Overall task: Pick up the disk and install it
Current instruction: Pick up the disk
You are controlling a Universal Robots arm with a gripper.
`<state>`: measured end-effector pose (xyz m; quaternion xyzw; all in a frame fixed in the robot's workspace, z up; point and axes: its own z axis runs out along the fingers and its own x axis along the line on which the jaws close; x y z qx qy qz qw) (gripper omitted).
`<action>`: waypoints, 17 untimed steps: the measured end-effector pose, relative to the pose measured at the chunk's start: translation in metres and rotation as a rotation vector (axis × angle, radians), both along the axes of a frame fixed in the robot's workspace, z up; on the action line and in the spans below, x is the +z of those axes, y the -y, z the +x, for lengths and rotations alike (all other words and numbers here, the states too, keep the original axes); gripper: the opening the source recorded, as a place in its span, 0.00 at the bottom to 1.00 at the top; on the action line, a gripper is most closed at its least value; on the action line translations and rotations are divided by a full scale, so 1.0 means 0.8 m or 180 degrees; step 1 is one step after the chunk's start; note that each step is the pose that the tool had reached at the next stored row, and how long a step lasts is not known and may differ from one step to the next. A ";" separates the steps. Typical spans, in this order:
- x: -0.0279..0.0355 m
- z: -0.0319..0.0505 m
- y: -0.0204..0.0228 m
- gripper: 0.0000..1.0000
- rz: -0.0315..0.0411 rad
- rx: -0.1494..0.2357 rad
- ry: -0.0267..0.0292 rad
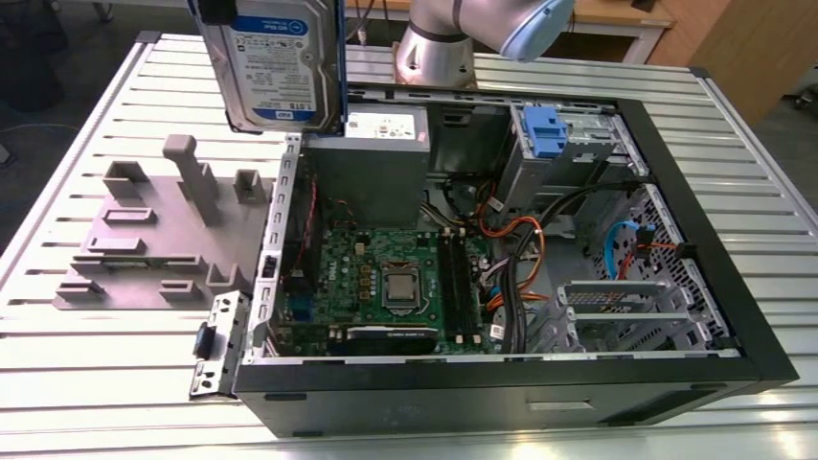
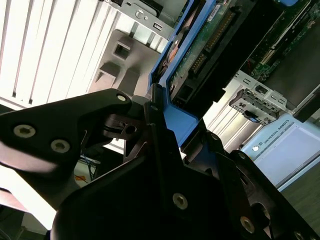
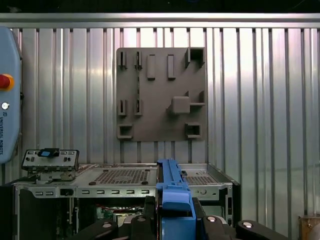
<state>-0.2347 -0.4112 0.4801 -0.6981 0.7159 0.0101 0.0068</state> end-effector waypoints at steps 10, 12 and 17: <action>-0.0007 0.023 0.0053 0.36 0.0000 -0.0001 0.0000; -0.0008 0.029 0.0053 0.36 0.0000 -0.0001 0.0000; -0.0011 0.040 0.0053 0.36 0.0000 -0.0001 0.0000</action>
